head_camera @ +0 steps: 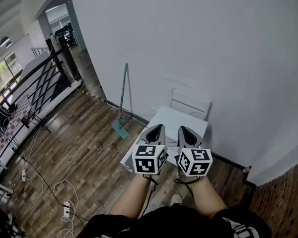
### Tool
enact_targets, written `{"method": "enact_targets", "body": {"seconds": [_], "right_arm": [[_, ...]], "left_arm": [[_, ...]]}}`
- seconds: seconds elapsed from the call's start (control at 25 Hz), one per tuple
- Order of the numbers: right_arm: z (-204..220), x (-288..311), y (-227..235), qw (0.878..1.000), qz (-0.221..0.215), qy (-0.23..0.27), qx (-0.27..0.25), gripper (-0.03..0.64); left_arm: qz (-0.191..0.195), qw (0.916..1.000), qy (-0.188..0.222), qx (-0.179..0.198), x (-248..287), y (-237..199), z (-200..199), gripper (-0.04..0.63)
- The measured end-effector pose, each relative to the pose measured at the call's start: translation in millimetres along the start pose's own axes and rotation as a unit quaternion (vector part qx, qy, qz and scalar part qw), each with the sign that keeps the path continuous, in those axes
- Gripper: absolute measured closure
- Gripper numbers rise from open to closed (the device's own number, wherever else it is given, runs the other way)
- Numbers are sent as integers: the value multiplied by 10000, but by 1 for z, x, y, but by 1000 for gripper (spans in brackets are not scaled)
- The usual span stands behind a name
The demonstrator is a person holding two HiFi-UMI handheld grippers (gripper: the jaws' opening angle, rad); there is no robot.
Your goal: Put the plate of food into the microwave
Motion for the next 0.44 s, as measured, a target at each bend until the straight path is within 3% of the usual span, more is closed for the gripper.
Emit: {"method": "enact_targets", "body": {"seconds": [0.44], "right_arm": [[-5,26,30,9994,-331,0,-41,604]], "left_arm": [[-239,9997,35,-87,40,7,0,597]]}}
Point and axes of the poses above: the fingertips, and each gripper's own axes: x forward along the fingers, y to its right, z out of its underside, the point moved 5 cm from there along -x, backward along the fingers, and after that the axes turned 12 degrees about y, right-handed, at the moved point
